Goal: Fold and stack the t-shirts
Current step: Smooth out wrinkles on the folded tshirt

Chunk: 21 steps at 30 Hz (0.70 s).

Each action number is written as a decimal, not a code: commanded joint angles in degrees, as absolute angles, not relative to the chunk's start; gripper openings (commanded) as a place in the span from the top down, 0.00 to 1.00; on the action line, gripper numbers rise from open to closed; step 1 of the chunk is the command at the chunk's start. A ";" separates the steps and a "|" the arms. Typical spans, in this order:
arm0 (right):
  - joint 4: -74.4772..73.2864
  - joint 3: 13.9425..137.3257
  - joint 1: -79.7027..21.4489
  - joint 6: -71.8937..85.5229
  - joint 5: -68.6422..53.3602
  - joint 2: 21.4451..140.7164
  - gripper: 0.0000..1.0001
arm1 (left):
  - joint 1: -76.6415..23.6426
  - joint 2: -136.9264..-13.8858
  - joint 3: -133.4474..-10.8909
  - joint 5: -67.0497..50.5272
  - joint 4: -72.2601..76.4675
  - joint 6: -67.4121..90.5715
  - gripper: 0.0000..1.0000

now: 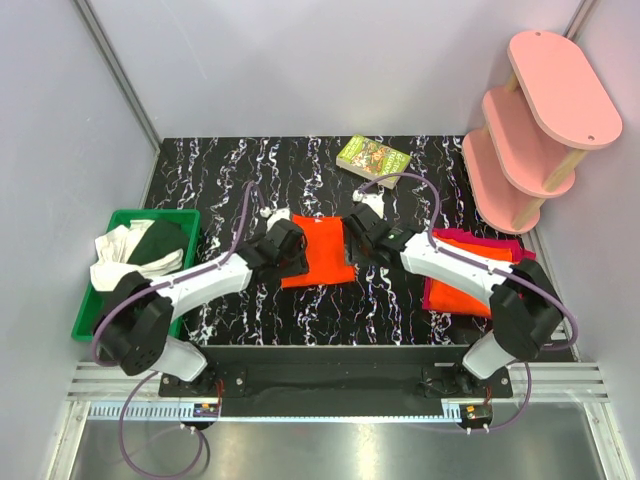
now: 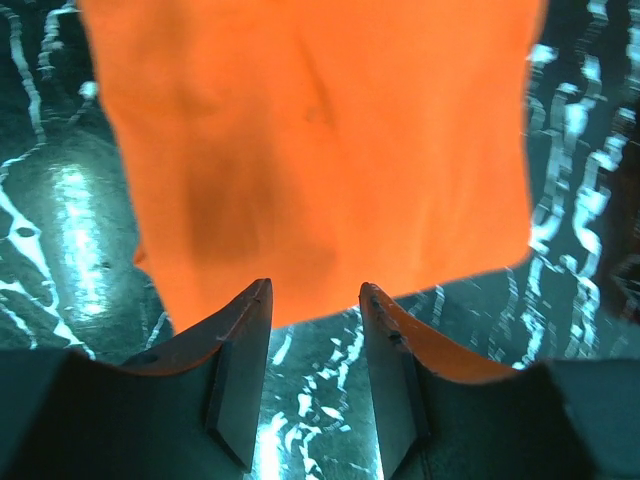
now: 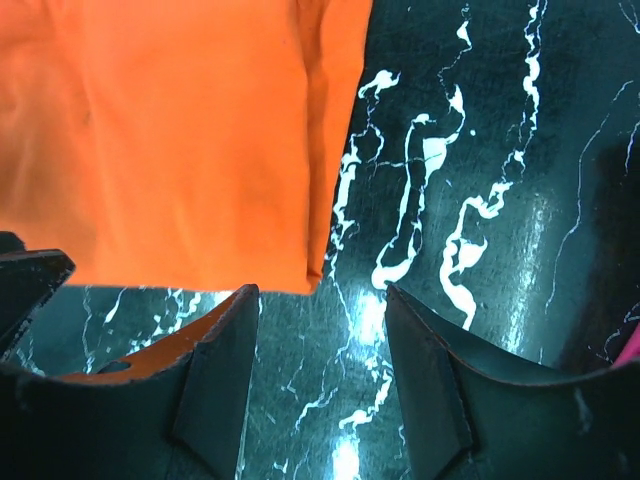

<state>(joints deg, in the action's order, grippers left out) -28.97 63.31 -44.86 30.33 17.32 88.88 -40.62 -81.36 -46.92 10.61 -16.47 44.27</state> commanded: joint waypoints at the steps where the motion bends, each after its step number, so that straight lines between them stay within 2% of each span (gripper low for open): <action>1: -27.60 66.09 -44.83 31.38 20.39 91.75 0.38 | -40.69 -83.93 -50.45 17.39 -18.27 45.97 0.55; 7: -27.42 67.67 -44.30 31.29 20.65 92.72 0.38 | -40.69 -85.95 -54.22 22.85 -21.35 44.13 0.54; 13: -27.16 68.20 -39.65 33.31 17.41 94.48 0.39 | -40.69 -96.32 -62.57 22.33 -27.24 43.06 0.57; 21: -25.49 68.20 -38.15 32.87 14.59 95.89 0.38 | -40.69 -101.51 -61.09 19.51 -25.93 44.03 0.57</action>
<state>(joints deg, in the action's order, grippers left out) -27.66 66.41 -37.95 32.40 16.19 95.48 -40.62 -100.55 -61.21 20.05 -24.91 43.86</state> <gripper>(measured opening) 0.619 0.427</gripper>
